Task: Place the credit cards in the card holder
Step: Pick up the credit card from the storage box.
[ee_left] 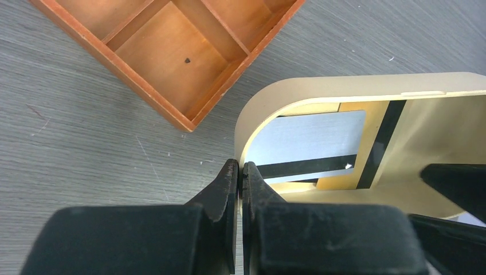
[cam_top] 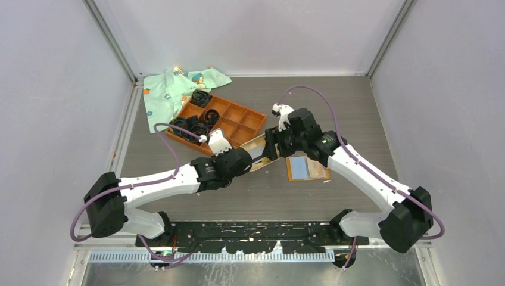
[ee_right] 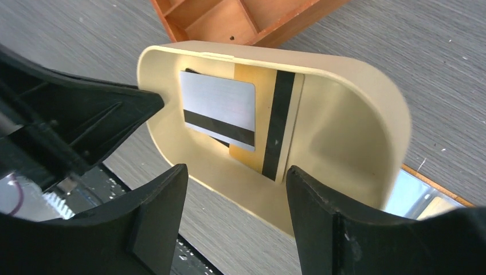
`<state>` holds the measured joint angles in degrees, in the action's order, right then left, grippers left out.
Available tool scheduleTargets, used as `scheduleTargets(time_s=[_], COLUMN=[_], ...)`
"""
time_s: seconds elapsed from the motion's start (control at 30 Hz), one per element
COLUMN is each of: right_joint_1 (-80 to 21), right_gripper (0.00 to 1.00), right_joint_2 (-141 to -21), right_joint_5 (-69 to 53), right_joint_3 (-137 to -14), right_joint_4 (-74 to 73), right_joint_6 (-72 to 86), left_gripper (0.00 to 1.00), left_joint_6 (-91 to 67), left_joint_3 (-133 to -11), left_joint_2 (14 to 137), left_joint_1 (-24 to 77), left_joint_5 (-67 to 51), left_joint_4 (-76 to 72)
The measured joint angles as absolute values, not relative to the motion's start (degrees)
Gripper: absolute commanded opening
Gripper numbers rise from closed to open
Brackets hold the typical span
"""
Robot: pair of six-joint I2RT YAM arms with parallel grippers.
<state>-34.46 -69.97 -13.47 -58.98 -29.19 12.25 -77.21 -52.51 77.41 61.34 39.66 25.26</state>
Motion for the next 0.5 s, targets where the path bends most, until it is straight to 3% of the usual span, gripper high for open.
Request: scheduleTargets(time_s=[0.3,0.5], right_joint_1=[-36.27,-36.27], right_gripper=[0.74,0.69], right_joint_2=[-74.32,-75.2], right_joint_5=[-4.95,-3.51], right_joint_3=[-59.59,-59.66], right_joint_4=[-28.71,-28.56], right_joint_6=[12.43,13.76], left_gripper=[0.0,0.0], left_joint_6=[-76.47,-74.78], left_joint_3=[-54.13,-54.19], left_joint_2=[78.98,79.59], left_joint_1=[61.45,61.56], left_joint_5=[39.77,39.72], left_joint_4=[25.15,24.86])
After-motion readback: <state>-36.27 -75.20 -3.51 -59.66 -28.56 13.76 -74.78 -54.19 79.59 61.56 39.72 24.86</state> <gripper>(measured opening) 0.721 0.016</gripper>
